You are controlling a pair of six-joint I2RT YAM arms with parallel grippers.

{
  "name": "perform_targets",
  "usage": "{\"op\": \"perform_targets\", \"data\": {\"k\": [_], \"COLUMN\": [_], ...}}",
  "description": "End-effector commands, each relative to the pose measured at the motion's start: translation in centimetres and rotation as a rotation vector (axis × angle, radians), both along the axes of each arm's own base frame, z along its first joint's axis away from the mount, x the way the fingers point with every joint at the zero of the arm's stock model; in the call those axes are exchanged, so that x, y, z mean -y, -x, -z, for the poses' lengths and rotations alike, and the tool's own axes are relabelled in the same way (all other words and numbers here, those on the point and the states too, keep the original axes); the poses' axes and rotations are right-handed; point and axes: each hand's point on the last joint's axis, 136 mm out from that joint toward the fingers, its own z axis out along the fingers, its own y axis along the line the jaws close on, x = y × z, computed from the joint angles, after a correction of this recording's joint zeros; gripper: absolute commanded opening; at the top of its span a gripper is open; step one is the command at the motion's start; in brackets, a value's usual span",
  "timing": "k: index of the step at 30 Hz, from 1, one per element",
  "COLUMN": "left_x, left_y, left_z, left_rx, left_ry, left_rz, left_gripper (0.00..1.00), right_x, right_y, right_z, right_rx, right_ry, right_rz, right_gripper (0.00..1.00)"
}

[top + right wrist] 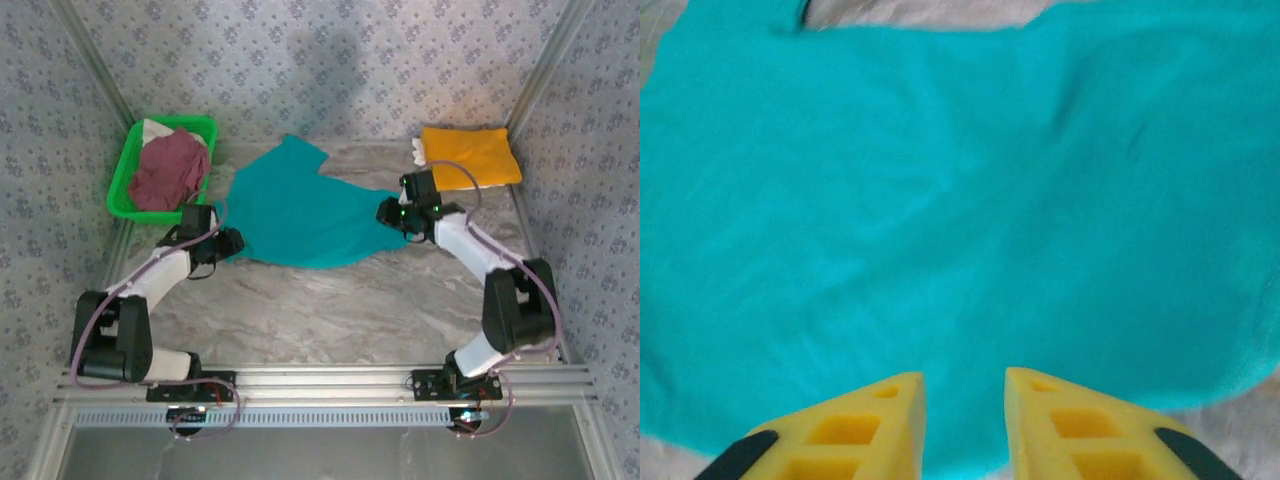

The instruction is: Fold and stack the t-shirts

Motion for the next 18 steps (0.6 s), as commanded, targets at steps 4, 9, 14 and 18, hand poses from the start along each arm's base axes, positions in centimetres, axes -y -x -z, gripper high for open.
{"op": "perform_targets", "data": {"k": [4,9,14,18], "left_x": [-1.1,-1.1,-1.6,-1.9], "left_y": [-1.8,-2.1,-1.1,0.0], "left_z": [1.2,-0.2,-3.2,-6.0], "left_rx": [-0.001,0.017,0.058,0.129], "left_ry": [-0.072,-0.051,-0.045,-0.012], "left_rz": [-0.024,-0.055,-0.097,-0.132], "left_gripper": [0.17,0.00,0.00,0.00], "right_x": [-0.9,-1.2,-2.4,-3.0], "right_y": [4.3,3.6,3.1,2.4], "right_z": [4.7,5.6,8.0,9.2], "right_rx": [-0.106,-0.101,-0.193,-0.228], "right_ry": [-0.008,0.023,0.029,0.017], "right_rz": [-0.010,-0.007,-0.032,-0.020], "right_gripper": [0.37,0.38,0.40,0.55]}}
